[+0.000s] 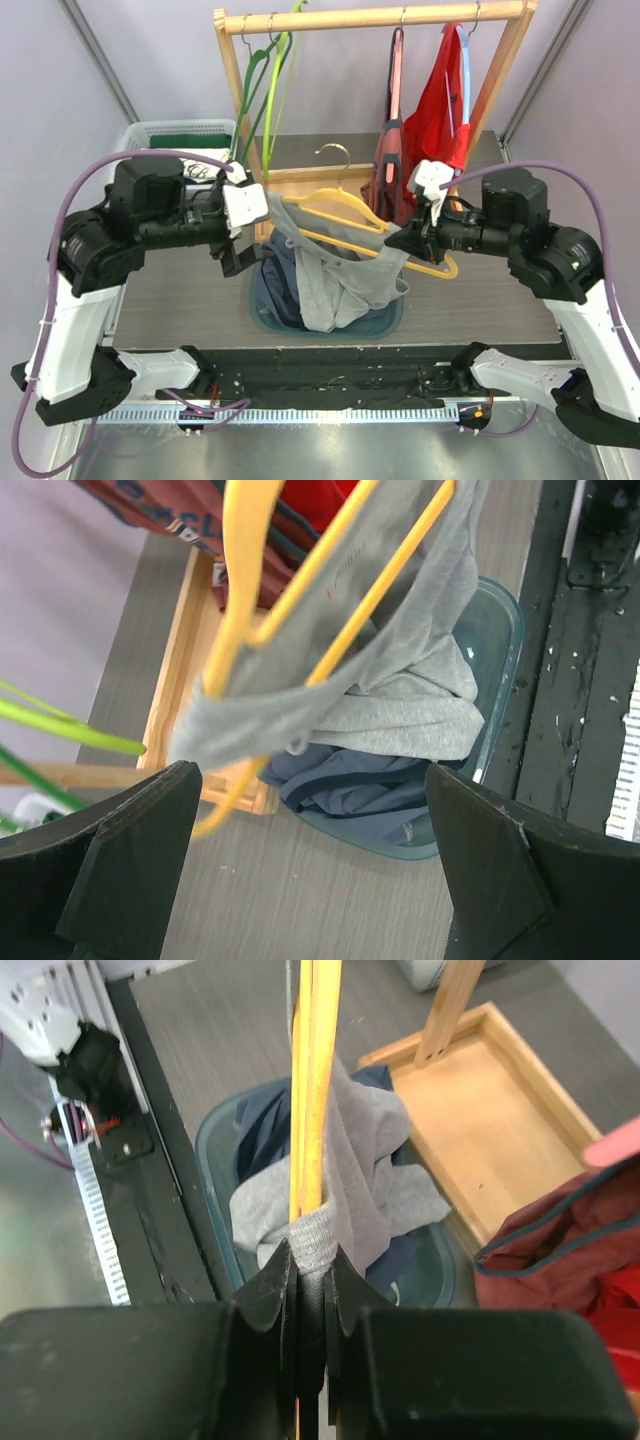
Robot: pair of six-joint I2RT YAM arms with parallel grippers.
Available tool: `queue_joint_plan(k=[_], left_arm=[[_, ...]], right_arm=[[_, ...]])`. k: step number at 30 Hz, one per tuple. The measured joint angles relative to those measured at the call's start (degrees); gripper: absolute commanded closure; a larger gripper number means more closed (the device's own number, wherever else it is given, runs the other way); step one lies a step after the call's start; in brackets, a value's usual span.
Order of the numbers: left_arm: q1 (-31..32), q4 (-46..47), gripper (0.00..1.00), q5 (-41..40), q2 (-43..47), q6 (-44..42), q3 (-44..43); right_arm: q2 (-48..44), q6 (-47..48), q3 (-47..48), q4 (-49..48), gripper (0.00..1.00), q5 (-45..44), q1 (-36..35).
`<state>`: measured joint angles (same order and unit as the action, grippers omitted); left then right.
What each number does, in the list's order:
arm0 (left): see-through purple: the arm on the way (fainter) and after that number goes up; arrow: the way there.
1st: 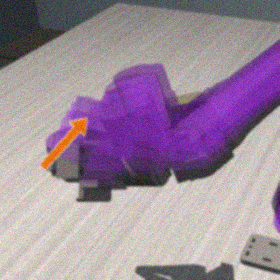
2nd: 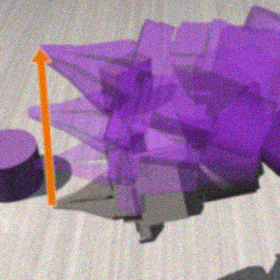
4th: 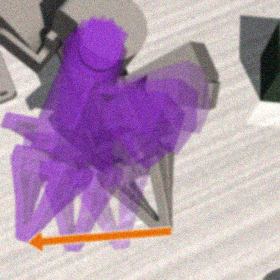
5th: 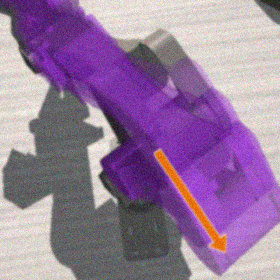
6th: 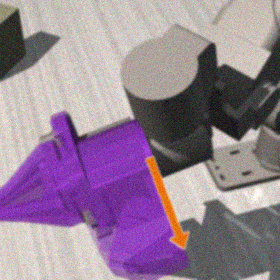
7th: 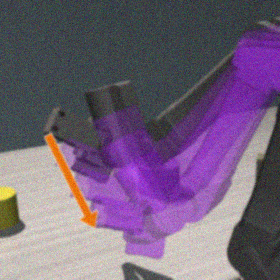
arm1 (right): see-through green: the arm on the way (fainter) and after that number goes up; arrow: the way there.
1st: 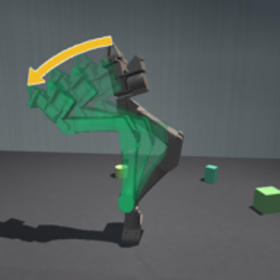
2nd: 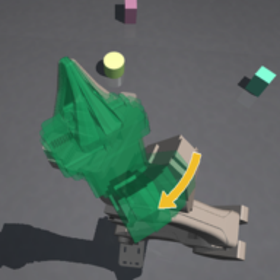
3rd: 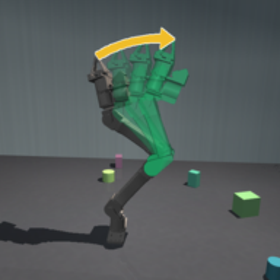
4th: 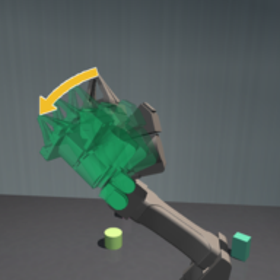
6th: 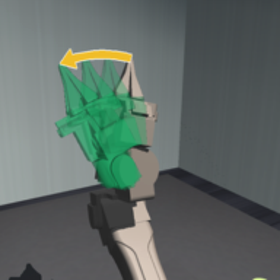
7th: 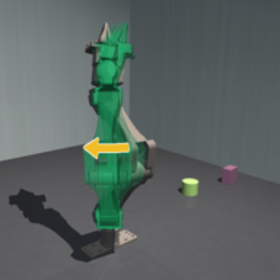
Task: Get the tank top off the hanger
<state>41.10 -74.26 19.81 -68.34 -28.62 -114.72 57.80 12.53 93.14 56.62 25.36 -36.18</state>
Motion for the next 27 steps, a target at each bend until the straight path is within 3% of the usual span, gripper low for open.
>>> queue_joint_plan(k=[15,19,23,27], left_arm=[[0.0,-2.2,0.01,11.2,-10.6,-7.9,-3.1],[0.0,-3.0,0.19,14.7,-11.6,-8.5,-4.8],[0.0,-3.2,0.54,17.6,-12.3,-9.0,-7.4],[-0.2,-3.2,0.57,19.0,-12.4,-9.3,-8.0]], right_arm=[[-5.8,12.3,-9.8,-5.5,0.99,4.9,-0.1],[-5.8,13.1,-11.1,-8.2,0.99,6.1,-0.1],[-5.4,13.2,-13.0,-10.6,0.99,6.5,-0.1],[-5.3,13.2,-15.0,-13.0,0.99,7.0,-0.1]])
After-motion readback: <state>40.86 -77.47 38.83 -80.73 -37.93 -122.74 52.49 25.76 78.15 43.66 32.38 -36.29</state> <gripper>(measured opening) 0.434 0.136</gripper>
